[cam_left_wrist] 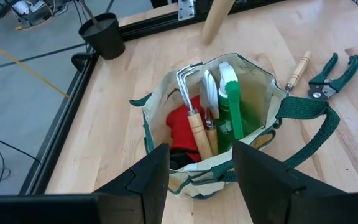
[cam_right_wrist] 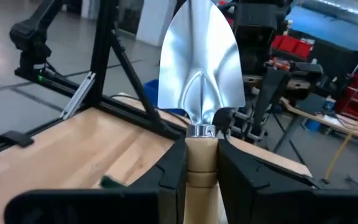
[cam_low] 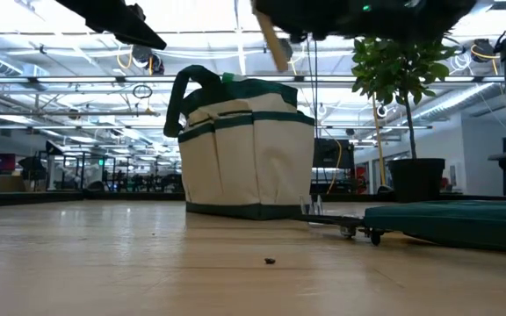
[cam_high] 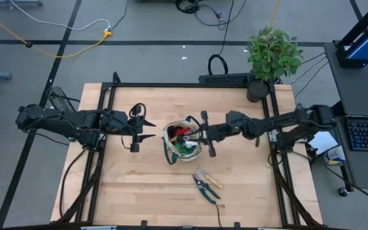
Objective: Pick & Place Garden tools in Gardening bag
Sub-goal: Put the brown trowel into the white gardening bag
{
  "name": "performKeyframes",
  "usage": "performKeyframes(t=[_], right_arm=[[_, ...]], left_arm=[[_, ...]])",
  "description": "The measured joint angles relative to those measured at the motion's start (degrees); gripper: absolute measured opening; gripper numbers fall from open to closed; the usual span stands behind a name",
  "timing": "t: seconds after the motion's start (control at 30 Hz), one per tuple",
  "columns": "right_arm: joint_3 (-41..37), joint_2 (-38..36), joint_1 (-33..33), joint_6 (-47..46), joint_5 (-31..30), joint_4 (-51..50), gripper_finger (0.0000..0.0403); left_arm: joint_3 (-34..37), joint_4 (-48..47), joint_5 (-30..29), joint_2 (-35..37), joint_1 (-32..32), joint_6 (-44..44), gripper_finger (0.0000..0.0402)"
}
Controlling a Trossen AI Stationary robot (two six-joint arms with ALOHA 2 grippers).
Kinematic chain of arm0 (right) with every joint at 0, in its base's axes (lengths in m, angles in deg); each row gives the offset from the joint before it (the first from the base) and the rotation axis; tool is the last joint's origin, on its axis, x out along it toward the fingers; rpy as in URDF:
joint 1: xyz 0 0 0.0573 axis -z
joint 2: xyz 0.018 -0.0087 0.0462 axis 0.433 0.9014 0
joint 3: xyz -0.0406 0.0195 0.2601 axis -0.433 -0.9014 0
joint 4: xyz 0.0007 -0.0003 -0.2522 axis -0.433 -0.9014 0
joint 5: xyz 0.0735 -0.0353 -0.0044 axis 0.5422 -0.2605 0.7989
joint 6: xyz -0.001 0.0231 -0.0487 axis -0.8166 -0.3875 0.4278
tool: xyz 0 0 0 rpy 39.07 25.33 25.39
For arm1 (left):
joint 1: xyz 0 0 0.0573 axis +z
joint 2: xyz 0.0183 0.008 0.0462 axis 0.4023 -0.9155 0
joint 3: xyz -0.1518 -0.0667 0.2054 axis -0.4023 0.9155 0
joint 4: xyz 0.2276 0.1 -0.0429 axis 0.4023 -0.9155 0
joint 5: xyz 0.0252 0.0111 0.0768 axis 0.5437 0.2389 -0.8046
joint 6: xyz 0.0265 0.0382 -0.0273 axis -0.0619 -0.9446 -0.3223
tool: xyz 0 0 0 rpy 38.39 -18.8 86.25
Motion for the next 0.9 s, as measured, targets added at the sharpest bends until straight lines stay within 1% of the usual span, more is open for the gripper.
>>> performKeyframes(t=[0.07, 0.13, 0.23, 0.3, 0.43, 0.57, 0.7, 0.83, 0.9], right_arm=[[0.41, 1.54, 0.63, -0.48, 0.88, 0.27, 0.0057], [0.41, 2.92, 1.23, -0.81, 1.91, 1.62, 0.0057], [0.38, 3.38, 1.87, -1.87, 3.83, 2.55, 0.0057], [0.41, 3.23, 2.26, -3.7, 5.37, 4.35, 0.0062], [0.43, 3.04, 2.74, -5.55, 8.77, 4.87, 0.0066], [0.43, 2.9, 2.95, -6.57, 9.27, 5.17, 0.0058], [0.43, 3.05, 3.0, -9.24, 9.53, 2.94, 0.0058], [0.38, 3.03, 2.97, -9.62, 9.44, 1.21, 0.006], [0.38, 2.99, 3.0, -9.58, 9.63, 0.74, 0.006]], left_arm=[[0.0, 0.94, 0.05, -0.24, 0.0, 0.27, 0.0182], [0.18, 3.86, 1.05, -0.55, 0.0, -0.05, 0.0182], [0.63, 7.81, 5.01, -1.44, -0.04, -2.75, 0.0182], [0.7, 10.15, 6.29, -2.27, -0.11, -5.19, 0.0182], [0.7, 21.17, 6.12, -5.39, -0.04, -7.55, 0.0182], [0.7, 32.48, 6.63, -11.26, -0.04, -16.05, 0.0182], [0.76, 39.2, 12.64, -16.73, -0.04, -23.8, 0.0182], [0.74, 46.95, 16.68, -19.62, 0.0, -24.5, 0.0182], [0.72, 48.7, 18.12, -20.43, 0.35, -24.07, 0.0182]])
